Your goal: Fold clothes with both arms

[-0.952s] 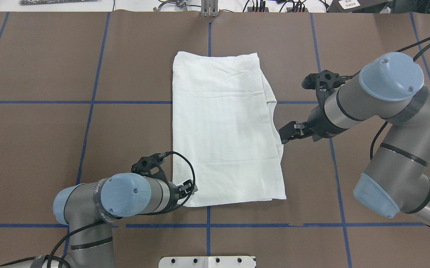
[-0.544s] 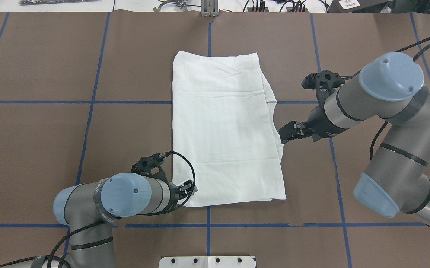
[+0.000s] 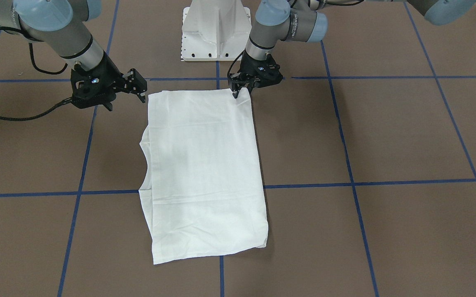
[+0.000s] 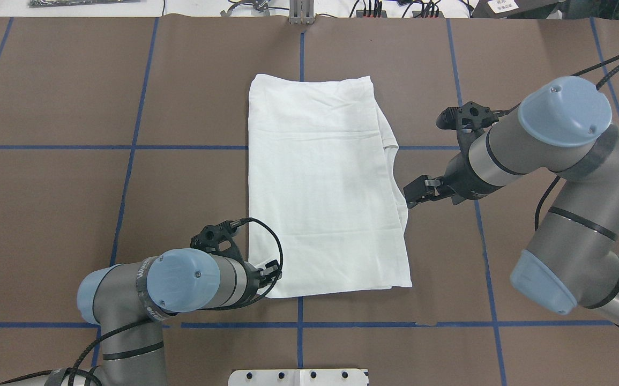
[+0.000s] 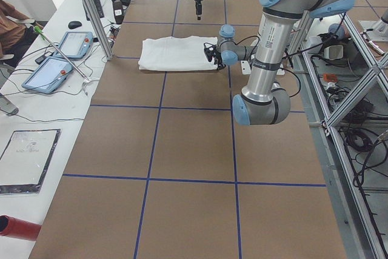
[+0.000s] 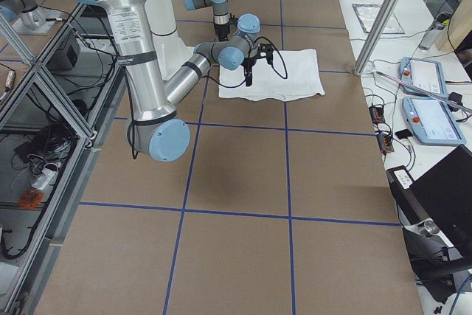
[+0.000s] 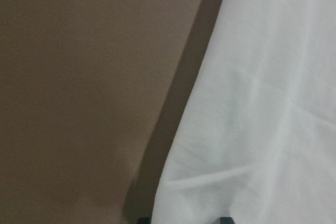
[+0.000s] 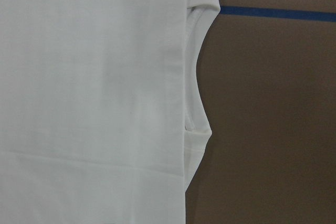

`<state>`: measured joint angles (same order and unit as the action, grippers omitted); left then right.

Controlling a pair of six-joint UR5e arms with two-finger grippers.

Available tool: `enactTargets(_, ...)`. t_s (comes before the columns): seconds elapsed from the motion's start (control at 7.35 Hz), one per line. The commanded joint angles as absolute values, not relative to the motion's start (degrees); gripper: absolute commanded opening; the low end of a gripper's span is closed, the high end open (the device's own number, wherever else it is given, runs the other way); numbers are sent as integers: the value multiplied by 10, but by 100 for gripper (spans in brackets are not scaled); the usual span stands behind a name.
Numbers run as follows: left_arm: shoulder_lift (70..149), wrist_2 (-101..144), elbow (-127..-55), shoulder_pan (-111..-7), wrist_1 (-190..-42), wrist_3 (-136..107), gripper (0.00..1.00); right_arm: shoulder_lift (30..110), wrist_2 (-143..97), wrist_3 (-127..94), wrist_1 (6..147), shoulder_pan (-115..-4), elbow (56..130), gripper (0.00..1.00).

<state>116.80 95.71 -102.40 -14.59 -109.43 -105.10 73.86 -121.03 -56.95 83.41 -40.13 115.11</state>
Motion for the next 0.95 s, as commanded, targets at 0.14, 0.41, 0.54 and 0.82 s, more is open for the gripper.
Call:
enactTargets(0.14,1167,956,-1025,-147,-1094,-1050,16,738,-1210,-570,834,-401,1151,100)
enactTargets(0.41,1167,956,-1028,-150,-1093,-1050,0,736,-1209,-592,834,-399,1151,100)
enactTargets(0.54,1168,957,-1031,-153,-1092,-1050,0,733,-1205,-625,834,-387,1153,100)
enactTargets(0.82,1168,958,-1046,-155,-1089,-1050,0,720,-1125,-796,835,-311,1157,100)
